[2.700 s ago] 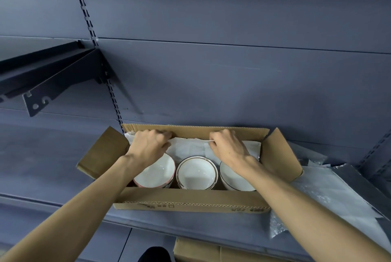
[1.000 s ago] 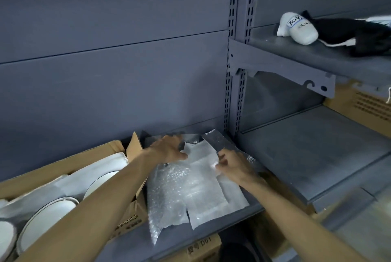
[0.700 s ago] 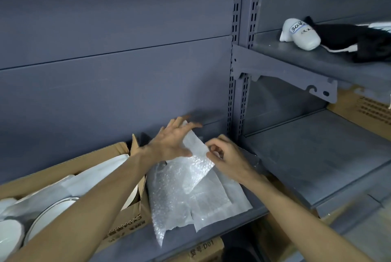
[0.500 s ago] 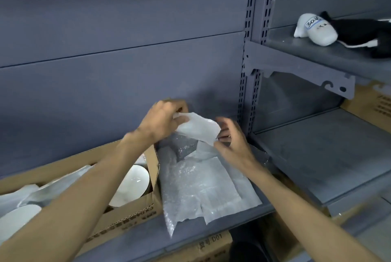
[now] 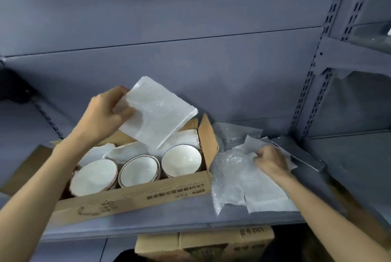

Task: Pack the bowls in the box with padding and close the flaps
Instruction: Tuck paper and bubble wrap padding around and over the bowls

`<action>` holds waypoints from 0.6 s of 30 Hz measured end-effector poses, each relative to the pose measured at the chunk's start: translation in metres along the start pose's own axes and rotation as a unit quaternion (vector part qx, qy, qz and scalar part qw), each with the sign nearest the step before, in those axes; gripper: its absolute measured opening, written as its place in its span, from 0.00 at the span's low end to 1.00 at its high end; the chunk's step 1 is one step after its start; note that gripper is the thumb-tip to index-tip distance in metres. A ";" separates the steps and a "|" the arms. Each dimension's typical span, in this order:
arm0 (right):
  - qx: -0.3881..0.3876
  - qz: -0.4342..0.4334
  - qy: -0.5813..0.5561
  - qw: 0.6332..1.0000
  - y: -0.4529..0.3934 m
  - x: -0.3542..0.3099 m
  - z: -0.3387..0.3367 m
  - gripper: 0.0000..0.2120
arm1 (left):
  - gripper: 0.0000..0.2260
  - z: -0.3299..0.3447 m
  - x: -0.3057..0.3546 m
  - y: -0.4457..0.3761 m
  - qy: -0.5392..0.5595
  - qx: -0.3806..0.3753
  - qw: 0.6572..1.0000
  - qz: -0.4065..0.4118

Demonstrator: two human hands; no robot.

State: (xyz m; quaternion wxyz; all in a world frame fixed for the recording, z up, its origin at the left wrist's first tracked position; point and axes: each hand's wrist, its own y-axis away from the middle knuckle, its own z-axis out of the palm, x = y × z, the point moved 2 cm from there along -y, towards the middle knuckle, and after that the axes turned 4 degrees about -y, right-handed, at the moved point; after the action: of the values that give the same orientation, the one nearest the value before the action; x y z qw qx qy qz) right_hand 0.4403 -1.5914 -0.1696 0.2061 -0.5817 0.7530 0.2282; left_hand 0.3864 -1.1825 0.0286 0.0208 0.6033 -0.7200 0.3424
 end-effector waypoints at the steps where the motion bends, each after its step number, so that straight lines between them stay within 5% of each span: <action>1: 0.029 -0.019 -0.011 0.999 0.002 -0.013 -0.001 0.09 | 0.09 -0.001 -0.012 0.009 -0.017 0.001 1.000 -0.016; 7: 0.215 -0.135 -0.028 0.967 0.033 -0.115 -0.027 0.06 | 0.10 -0.015 -0.058 0.050 -0.086 0.014 0.995 -0.046; 18: 0.257 -0.339 -0.002 0.905 0.085 -0.233 -0.066 0.04 | 0.10 -0.061 -0.110 0.089 -0.138 -0.014 0.987 -0.080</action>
State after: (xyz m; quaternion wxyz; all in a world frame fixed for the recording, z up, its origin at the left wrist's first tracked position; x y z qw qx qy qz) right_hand 0.4104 -1.4291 0.0265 0.4144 -0.7288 0.5422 -0.0558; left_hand 0.3143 -1.0535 -0.0156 -0.0430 0.7002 -0.6699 0.2430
